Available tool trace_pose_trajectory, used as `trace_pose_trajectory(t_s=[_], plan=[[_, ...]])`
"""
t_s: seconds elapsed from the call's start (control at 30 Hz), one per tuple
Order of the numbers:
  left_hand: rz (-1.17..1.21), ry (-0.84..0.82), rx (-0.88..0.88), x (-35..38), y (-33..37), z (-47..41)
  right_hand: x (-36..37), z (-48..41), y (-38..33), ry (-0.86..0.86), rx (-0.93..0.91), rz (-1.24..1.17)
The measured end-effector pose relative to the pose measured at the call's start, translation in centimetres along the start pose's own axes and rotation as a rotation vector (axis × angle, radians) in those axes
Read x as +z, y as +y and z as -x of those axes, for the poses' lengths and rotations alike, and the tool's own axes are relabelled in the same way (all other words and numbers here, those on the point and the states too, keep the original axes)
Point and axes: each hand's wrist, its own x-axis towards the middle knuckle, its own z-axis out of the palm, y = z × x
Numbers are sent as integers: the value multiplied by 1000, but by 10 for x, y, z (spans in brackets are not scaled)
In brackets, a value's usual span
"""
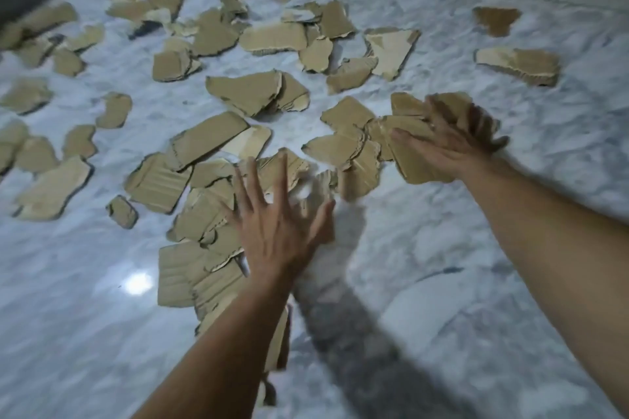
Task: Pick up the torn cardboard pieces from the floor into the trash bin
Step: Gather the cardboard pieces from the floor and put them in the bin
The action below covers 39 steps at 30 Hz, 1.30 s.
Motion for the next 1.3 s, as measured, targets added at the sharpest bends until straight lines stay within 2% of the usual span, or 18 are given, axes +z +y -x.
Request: trace_pose_trajectory(t_s=[0.03,0.1,0.2,0.33,0.43,0.47,0.53,0.63,0.7,0.8,1.03,1.13,1.3], plan=[[-6,14,-115,-8,-24,0,9,-2,-10,-12,-22,42],[-13,-68,-274,-20,-68,8,27,-1,-30,-14,-54,119],[-26,-213,-312,-20,-94,24,52,-5,-60,-2,-123,171],[64,-116,-346,-10,-79,0,82,10,-94,64,-271,268],[156,-11,-377,-6,-65,-22,99,22,-107,174,-444,217],[193,37,-416,-6,-64,-29,101,23,-109,232,-449,163],[210,83,-485,-7,-69,-39,100,19,-110,287,-329,49],[97,15,-463,-2,-78,-42,100,11,-119,171,-160,144],[95,38,-421,3,-73,-44,105,15,-134,132,-206,183],[167,91,-407,7,-55,-53,121,34,-158,163,-340,210],[428,128,-474,0,-44,-68,119,44,-176,67,-295,-181],[595,89,-445,-12,-43,-74,122,50,-172,8,-255,-348],[906,11,-320,-39,-46,-75,126,60,-162,71,-235,-625]])
